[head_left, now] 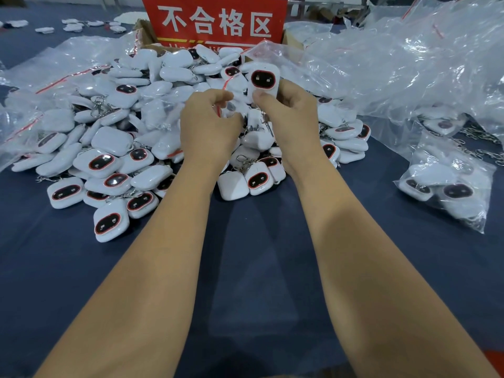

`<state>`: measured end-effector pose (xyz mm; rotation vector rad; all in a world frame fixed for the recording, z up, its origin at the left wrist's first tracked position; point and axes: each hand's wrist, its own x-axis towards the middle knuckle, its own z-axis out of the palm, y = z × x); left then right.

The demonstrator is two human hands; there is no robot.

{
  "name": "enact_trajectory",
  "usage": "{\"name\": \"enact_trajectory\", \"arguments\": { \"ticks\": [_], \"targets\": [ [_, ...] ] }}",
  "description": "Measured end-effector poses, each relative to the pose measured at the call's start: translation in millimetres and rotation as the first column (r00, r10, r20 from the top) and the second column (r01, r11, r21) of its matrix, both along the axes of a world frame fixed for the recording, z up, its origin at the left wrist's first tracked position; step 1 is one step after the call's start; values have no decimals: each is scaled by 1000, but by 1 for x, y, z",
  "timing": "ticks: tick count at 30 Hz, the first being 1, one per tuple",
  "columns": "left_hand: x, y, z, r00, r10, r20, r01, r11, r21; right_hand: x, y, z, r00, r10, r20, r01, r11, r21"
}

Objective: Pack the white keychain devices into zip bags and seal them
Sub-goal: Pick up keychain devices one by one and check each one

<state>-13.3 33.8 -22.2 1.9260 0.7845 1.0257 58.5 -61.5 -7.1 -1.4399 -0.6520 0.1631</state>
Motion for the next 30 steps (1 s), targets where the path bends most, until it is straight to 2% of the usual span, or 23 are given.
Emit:
{"name": "enact_trajectory", "arguments": {
  "ticks": [3, 7, 9, 18, 30],
  "targets": [
    [-1, -1, 1, 999, -14, 39, 14, 1000, -19, 1, 1, -3, 997, 62, -37, -63, 997, -36],
    [-1, -3, 3, 985, -6, 172, 43, 977, -208, 0, 3, -7, 991, 119, -57, -124, 988, -90],
    [-2, -4, 4, 981, -4, 195, 53, 968, -245, 0, 2, -8, 986, 148, -79, -156, 982, -102],
    [-3, -9, 3, 981, -116, 155, 146, 970, -196, -2, 4, -9, 983, 141, -118, -156, 979, -133],
    [-2, -5, 1, 983, -141, 116, 161, 970, -181, 0, 5, -9, 969, 185, -161, -201, 976, -87]
  ]
}}
